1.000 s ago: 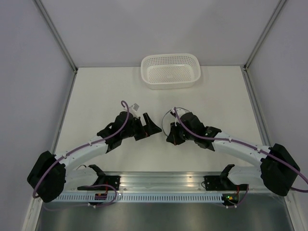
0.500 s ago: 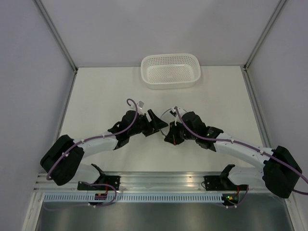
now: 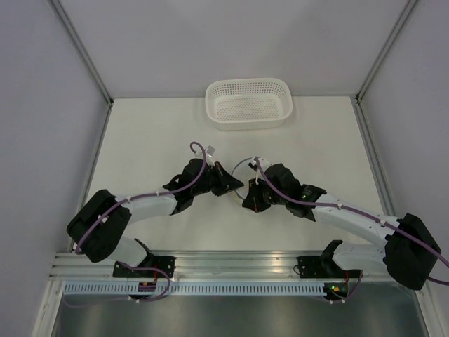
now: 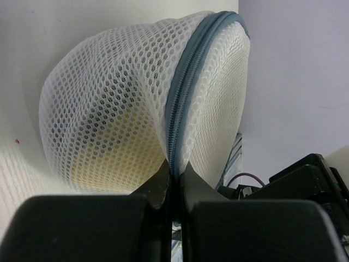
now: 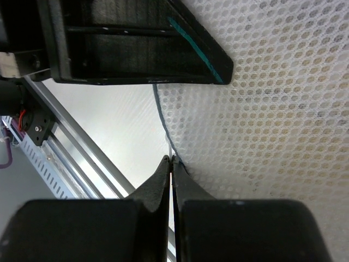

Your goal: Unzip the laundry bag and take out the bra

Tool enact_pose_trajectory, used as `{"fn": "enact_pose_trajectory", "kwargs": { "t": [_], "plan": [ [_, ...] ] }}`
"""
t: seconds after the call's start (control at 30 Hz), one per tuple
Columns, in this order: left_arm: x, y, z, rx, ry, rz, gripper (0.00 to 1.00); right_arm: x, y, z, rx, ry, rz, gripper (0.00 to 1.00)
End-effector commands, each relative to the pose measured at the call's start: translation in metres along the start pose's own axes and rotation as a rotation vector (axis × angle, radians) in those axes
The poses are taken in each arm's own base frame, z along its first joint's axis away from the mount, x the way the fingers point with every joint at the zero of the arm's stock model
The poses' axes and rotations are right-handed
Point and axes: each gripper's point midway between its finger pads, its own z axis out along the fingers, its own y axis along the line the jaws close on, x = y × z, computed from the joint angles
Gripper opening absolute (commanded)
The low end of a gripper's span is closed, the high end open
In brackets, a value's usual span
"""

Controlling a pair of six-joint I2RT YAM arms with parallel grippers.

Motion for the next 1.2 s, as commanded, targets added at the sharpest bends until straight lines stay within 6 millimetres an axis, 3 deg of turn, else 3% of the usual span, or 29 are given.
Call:
{"fn": "enact_pose_trajectory", "kwargs": {
  "t": [0.0, 0.2, 0.47, 0.8, 1.17],
  "plan": [
    [-0.022, -0.017, -0.007, 0.002, -0.062, 0.082, 0.02, 0.001, -0.009, 0.000, 0.056, 0.025, -0.016, 0.01],
    [-0.033, -0.007, -0.014, -0.045, -0.046, 0.176, 0.02, 0.012, -0.045, -0.011, 0.274, 0.089, -0.010, 0.00],
    [-0.023, 0.013, -0.017, -0.099, 0.103, 0.307, 0.02, -0.012, -0.090, -0.041, 0.597, 0.008, -0.022, 0.00],
    [-0.006, 0.025, -0.018, -0.129, 0.286, 0.426, 0.02, -0.027, -0.138, -0.047, 0.928, -0.030, -0.037, 0.01],
    [-0.004, 0.030, -0.012, -0.138, 0.448, 0.541, 0.02, -0.056, -0.151, -0.068, 1.074, -0.193, -0.041, 0.00]
  ]
}}
